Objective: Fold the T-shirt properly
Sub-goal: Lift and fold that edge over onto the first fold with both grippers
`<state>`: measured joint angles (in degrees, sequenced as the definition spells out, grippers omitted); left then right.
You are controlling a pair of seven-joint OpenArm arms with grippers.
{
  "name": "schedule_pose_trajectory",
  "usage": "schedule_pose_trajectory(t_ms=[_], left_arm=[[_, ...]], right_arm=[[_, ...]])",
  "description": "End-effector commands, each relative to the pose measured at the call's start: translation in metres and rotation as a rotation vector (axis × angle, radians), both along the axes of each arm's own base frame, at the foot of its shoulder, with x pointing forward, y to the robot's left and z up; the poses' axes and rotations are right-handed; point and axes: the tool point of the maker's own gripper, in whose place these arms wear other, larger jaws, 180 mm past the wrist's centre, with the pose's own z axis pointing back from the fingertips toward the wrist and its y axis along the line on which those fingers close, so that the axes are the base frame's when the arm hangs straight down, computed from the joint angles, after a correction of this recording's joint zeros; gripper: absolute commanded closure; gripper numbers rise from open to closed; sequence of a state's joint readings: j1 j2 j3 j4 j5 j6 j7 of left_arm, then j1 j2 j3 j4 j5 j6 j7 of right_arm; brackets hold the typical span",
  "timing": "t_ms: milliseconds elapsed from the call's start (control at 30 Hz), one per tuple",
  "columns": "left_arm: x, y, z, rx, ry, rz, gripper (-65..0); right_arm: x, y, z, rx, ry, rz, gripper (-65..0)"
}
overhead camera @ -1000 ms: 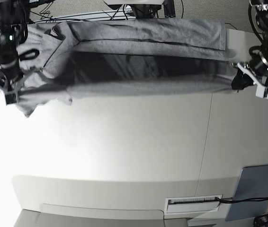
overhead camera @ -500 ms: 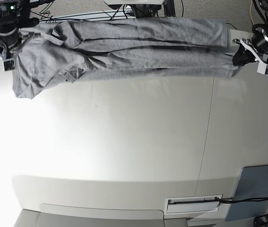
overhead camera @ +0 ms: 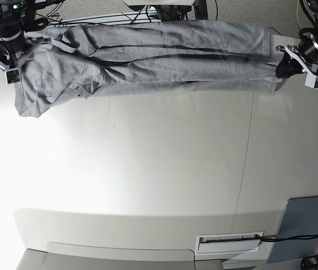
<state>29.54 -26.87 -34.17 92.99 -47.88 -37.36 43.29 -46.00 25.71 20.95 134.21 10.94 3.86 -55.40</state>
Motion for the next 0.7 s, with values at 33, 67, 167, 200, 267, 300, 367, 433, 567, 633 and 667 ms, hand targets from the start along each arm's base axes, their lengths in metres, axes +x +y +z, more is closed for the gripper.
schedule_pose_trajectory(t_ms=[33,67,167,200,267,300,367,433,567,633,667], left_arm=[[0.007,0.005,0.012,0.007,-0.044,-0.003,0.0],[0.007,0.005,0.012,0.007,-0.044,-0.003,0.0],[0.007,0.005,0.012,0.007,-0.044,-0.003,0.0],[0.007,0.005,0.012,0.007,-0.044,-0.003,0.0],[0.007,0.005,0.012,0.007,-0.044,-0.003,0.0],[0.007,0.005,0.012,0.007,-0.044,-0.003,0.0],[0.007,0.005,0.012,0.007,-0.043,-0.002,0.0],[0.007,0.005,0.012,0.007,-0.044,-0.003,0.0],[0.007,0.005,0.012,0.007,-0.043,-0.003,0.0],[0.007,0.005,0.012,0.007,-0.044,-0.002,0.0],[0.007,0.005,0.012,0.007,-0.044,-0.003,0.0]], right_arm=[[0.009,0.016,0.003,0.027,-0.007,0.092,-23.6],[0.011,0.025,0.000,0.041,0.006,0.144,-23.6],[0.017,0.052,-0.012,0.048,0.065,0.318,-23.6],[0.020,0.058,-0.018,0.035,0.085,0.367,-23.6],[0.025,0.061,-0.027,-0.022,0.115,0.427,-23.6],[0.027,0.060,-0.031,-0.063,0.133,0.450,-23.6],[0.026,0.061,-0.043,-0.114,0.179,0.500,-23.5],[0.018,0.064,-0.060,-0.127,0.238,0.550,-23.5],[0.005,0.067,-0.077,-0.180,0.317,0.626,-23.5],[0.006,0.065,-0.076,-0.209,0.314,0.633,-23.5],[0.007,0.063,-0.075,-0.223,0.311,0.630,-23.5]])
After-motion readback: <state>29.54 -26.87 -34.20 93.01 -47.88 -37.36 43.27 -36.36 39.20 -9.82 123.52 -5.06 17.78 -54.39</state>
